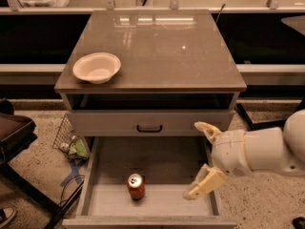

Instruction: Pick coke can from middle drawer and place on counter

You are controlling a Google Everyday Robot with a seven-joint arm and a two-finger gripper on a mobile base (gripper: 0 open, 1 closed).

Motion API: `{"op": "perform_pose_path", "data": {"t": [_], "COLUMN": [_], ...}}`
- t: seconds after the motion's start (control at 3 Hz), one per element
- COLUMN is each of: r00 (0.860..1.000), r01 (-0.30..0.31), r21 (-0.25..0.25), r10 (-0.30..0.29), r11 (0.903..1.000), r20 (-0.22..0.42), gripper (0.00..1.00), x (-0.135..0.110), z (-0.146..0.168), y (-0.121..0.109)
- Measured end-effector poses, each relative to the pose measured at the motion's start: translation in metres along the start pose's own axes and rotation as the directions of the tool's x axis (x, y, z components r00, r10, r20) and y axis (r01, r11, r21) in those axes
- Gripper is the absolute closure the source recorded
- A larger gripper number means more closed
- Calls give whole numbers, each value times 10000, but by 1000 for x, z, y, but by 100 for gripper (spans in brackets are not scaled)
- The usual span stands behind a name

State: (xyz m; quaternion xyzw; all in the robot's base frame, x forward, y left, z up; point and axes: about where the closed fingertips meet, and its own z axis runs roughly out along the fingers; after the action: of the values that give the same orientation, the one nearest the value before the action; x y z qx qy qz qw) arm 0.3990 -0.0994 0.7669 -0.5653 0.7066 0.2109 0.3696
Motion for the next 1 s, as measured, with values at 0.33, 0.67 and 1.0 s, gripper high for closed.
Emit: {"op": "perform_pose_path", "data": {"t": [0.33, 0.67, 1.0], "r00": [9946, 9952, 9923], "r01": [-55, -87, -165], "r21": [914, 1331, 1248], "r10": [-40, -44, 9], "r11": [9958, 9911, 9920], "r20": [1035, 981, 1236], "gripper": [0, 0, 0], "x": [-10, -10, -3], "z": [26, 25, 41], "y": [-25, -36, -36]}}
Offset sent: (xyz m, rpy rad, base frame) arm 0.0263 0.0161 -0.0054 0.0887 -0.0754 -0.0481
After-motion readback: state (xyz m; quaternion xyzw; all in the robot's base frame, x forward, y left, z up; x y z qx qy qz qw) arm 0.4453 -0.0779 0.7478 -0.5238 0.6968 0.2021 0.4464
